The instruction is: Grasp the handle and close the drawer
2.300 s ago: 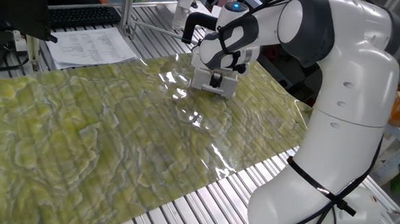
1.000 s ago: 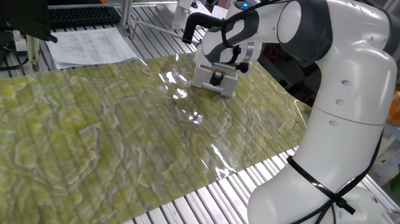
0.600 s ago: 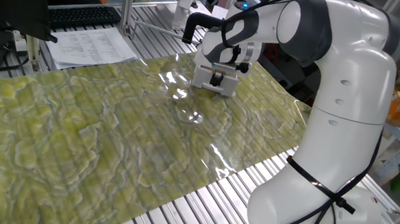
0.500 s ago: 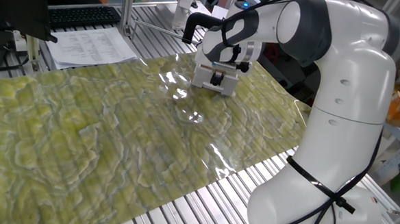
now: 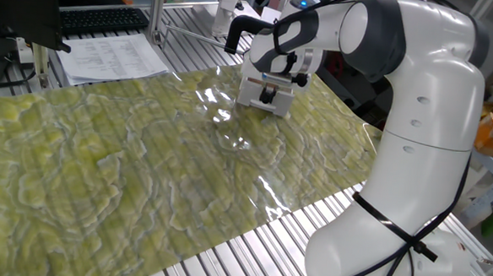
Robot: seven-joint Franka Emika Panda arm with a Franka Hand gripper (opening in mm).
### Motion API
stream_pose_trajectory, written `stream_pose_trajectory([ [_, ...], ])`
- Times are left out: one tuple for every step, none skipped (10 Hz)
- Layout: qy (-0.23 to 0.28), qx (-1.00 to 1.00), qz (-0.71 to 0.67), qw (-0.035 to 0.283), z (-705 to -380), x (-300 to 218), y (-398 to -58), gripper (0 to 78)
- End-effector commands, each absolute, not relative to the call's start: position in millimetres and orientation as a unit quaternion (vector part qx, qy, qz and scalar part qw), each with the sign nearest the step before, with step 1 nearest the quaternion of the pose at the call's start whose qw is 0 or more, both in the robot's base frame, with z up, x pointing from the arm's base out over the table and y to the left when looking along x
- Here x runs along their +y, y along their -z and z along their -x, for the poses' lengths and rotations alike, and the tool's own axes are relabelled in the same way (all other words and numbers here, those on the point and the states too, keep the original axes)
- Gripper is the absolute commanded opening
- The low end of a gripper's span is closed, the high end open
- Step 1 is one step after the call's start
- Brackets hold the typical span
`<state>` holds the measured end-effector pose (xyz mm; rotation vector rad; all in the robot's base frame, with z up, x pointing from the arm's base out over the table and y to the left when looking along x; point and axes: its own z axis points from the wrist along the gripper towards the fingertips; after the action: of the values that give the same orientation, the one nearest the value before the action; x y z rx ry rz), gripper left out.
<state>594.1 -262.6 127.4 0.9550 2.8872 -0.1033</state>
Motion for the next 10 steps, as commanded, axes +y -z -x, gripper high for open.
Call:
stream_pose_trajectory([
  [0.036, 0.944, -0.322, 0.061, -606, -273, -139, 1.1],
  [0.036, 0.942, -0.327, 0.067, -607, -274, -140, 1.1],
  [0.038, 0.94, -0.331, 0.075, -608, -275, -140, 1.1],
  [0.039, 0.939, -0.333, 0.079, -608, -276, -140, 1.1],
  [0.045, 0.935, -0.34, 0.093, -608, -277, -138, 1.1],
  [0.049, 0.932, -0.345, 0.101, -608, -279, -137, 1.1],
  [0.055, 0.93, -0.346, 0.106, -608, -282, -136, 1.1],
  [0.059, 0.93, -0.346, 0.11, -607, -285, -134, 1.1],
  [0.067, 0.928, -0.345, 0.12, -608, -291, -130, 1.1],
  [0.069, 0.925, -0.349, 0.132, -610, -295, -127, 1.1],
])
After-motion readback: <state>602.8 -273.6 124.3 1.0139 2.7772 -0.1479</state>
